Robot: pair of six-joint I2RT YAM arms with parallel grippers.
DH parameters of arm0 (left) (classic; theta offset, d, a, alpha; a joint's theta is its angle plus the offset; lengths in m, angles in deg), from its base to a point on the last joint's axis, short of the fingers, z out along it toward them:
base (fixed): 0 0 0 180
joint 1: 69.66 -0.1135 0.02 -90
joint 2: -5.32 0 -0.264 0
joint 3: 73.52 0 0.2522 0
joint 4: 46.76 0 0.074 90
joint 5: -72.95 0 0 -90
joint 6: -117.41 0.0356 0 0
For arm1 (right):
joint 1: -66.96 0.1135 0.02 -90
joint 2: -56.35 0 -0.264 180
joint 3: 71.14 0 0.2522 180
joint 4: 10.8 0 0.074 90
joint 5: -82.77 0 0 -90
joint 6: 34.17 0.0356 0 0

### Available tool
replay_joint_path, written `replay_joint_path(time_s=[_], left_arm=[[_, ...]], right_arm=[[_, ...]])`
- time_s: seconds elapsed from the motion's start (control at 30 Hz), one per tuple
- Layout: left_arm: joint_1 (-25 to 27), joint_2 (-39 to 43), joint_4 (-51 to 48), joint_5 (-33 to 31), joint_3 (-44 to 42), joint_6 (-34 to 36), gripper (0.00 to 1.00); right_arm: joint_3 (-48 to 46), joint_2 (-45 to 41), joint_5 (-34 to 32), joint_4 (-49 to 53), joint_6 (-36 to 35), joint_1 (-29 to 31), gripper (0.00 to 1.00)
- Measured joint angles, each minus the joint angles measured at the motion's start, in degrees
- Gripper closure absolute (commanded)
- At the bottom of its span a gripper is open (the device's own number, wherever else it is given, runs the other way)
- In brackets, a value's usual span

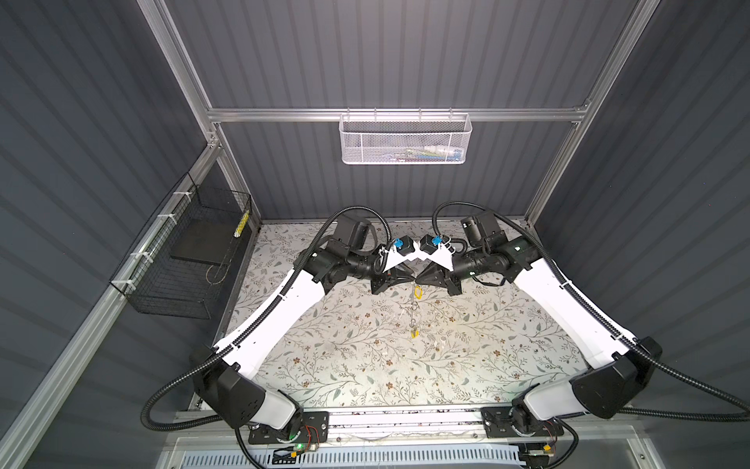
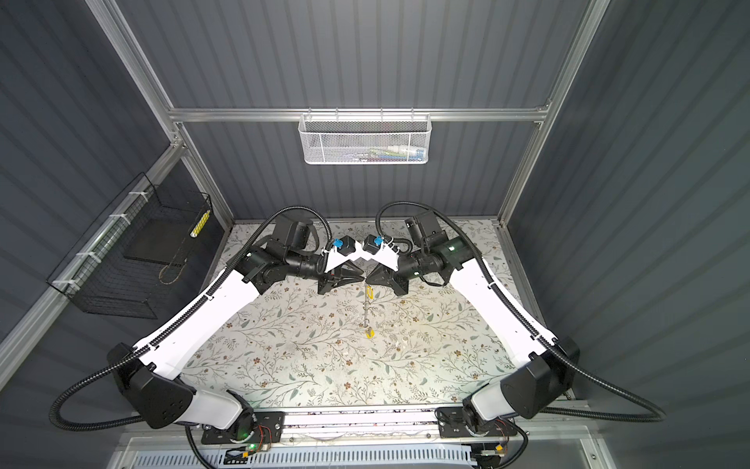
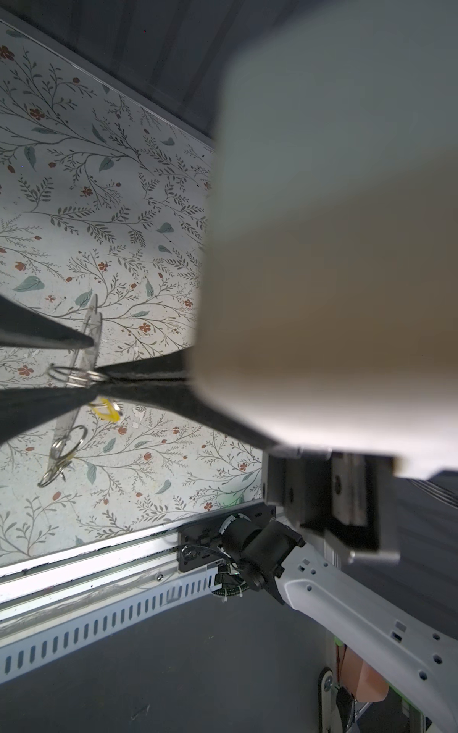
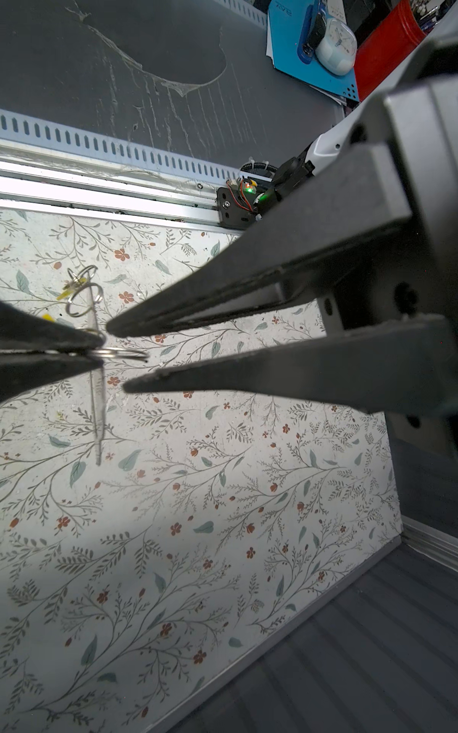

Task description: Put the keys on the keyring

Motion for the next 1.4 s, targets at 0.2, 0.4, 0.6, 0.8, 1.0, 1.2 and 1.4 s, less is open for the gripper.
replay_joint_path(time_s=[0.2, 0.4, 0.6, 0.8, 1.0, 1.2, 1.4], left_arm=[[0.0, -0.3, 0.1, 0.2, 0.2, 0.3, 0.82], [0.0, -0.1, 1.0, 0.1, -0.2, 0.6, 0.85], [0.0, 1.5, 3.1, -0.8, -2.9, 0.8, 0.87], [0.0, 1.6, 3.5, -1.2, -2.9, 0.8, 0.87], [0.0, 1.6, 3.7, -1.1, -2.9, 0.8, 0.93], [0.0, 1.6, 3.6, -0.9, -2.9, 0.8, 1.00], [0.0, 1.7, 5.9, -1.1, -4.0, -0.7, 1.00]], right_arm=[[-1.2, -0.6, 0.0, -1.6, 0.9, 0.0, 1.00], [-1.5, -1.2, 0.0, -2.6, 1.6, -0.1, 1.00], [-1.5, -1.2, 0.3, -2.9, 2.1, -0.1, 1.00], [-1.5, -1.2, 0.6, -3.1, 2.3, -0.1, 1.00], [-1.5, -1.2, 0.9, -3.4, 2.4, -0.1, 1.00], [-2.7, -2.1, 0.4, -5.5, 2.9, -0.1, 1.00], [-5.4, -3.7, -0.5, -9.4, 5.5, -0.3, 0.93]])
